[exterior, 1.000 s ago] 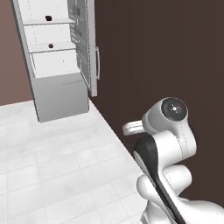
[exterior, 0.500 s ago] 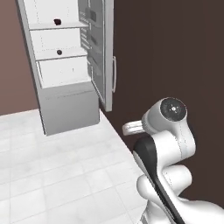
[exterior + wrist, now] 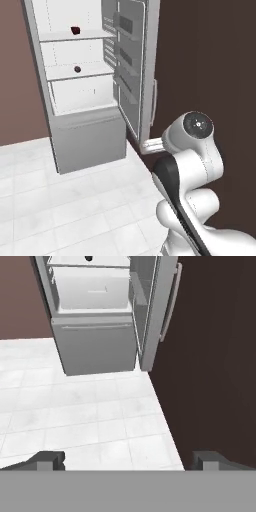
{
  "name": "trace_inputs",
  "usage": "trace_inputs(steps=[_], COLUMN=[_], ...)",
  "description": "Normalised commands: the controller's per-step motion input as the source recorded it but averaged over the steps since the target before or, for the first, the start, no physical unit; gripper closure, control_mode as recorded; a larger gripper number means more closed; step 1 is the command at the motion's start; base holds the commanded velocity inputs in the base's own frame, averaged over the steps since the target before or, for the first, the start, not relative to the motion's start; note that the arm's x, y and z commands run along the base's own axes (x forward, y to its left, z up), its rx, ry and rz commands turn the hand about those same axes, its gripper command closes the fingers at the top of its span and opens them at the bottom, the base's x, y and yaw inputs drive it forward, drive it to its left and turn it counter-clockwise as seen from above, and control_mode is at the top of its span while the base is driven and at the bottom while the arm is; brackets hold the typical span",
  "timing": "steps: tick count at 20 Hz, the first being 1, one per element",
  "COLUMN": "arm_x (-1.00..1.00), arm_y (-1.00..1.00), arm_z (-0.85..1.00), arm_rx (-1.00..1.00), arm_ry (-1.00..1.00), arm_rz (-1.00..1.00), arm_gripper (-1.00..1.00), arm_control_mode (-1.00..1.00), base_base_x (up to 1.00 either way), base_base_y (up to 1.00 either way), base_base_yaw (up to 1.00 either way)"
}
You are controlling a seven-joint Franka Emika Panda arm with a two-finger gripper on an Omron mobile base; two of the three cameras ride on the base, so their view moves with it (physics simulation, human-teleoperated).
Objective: Pick the egg and butter from the fridge and place them by the bowl for mixing.
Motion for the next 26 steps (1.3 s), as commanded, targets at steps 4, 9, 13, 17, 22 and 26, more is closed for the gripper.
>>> trace_inputs(steps=[4, 9, 13, 17, 22, 26], arm_x=[0.00, 0.00, 0.00, 0.00, 0.00, 0.00], arm_y=[0.00, 0.00, 0.00, 0.00, 0.00, 0.00], arm_z=[0.00, 0.00, 0.00, 0.00, 0.00, 0.00], arm_rx=[0.00, 0.00, 0.00, 0.00, 0.00, 0.00], arm_ry=[0.00, 0.00, 0.00, 0.00, 0.00, 0.00], arm_rz=[0.00, 0.00, 0.00, 0.00, 0.00, 0.00], arm_gripper=[-1.00, -1.00, -1.00, -1.00, -1.00, -1.00], arm_control_mode=[1.00, 1.00, 1.00, 1.00, 1.00, 1.00], base_base_x=[1.00, 1.00, 1.00, 1.00, 0.90, 1.00], base_base_y=[0.37, 0.56, 0.84, 0.39, -0.05, -0.04], base_base_yaw=[0.02, 0.01, 0.00, -0.09, -0.07, -0.02])
